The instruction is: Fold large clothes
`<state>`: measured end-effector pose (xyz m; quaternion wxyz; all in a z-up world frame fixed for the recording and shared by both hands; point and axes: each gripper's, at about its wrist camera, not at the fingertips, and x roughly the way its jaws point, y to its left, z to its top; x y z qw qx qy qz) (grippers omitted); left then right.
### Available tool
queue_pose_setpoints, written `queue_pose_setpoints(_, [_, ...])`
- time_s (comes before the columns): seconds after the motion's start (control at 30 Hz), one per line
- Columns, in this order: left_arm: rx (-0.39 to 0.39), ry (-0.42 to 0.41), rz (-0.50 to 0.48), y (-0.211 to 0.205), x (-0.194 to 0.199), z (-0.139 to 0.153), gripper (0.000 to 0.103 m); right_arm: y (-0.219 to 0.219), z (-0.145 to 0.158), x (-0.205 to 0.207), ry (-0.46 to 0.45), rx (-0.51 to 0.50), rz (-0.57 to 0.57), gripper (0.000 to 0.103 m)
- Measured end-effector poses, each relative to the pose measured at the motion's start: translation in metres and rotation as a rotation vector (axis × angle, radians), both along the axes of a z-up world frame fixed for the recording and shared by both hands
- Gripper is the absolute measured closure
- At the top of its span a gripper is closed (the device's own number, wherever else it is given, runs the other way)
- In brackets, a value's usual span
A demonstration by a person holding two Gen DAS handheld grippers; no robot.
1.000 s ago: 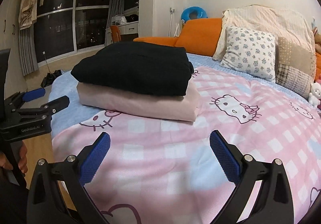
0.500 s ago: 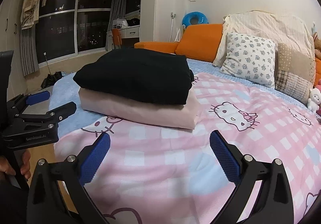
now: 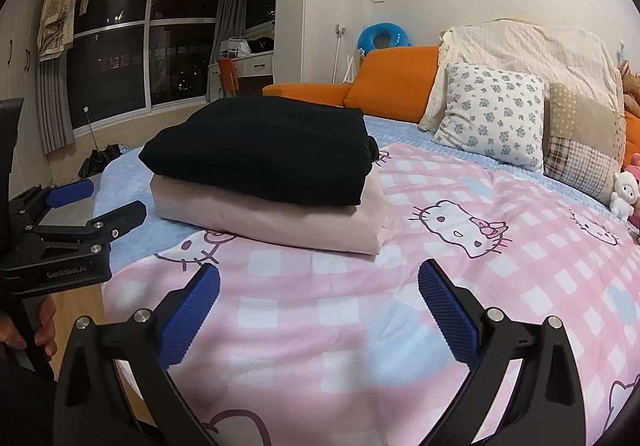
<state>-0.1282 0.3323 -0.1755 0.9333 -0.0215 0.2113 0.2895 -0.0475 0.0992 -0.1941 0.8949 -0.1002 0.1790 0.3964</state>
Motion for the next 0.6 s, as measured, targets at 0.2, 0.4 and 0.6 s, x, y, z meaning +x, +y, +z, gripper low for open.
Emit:
queue_pose_setpoints(0.2, [0.016,0.012,0.019,-0.0025,-0.0009,-0.0002,0.003,-0.0005,0.0000,0.0000,0.005,0.001,-0.002,0.005])
queue_pose_setpoints(0.4, [0.001,0.004,0.008,-0.0018,-0.0018,-0.0007,0.003,-0.0009,0.0016,-0.0012,-0.010,-0.005,0.000,0.005])
queue_pose_setpoints(0.6, [-0.006,-0.006,-0.011,-0.0029,-0.0031,-0.0007,0.003,-0.0011,0.0021,0.0003,-0.012,0.002,-0.003,0.005])
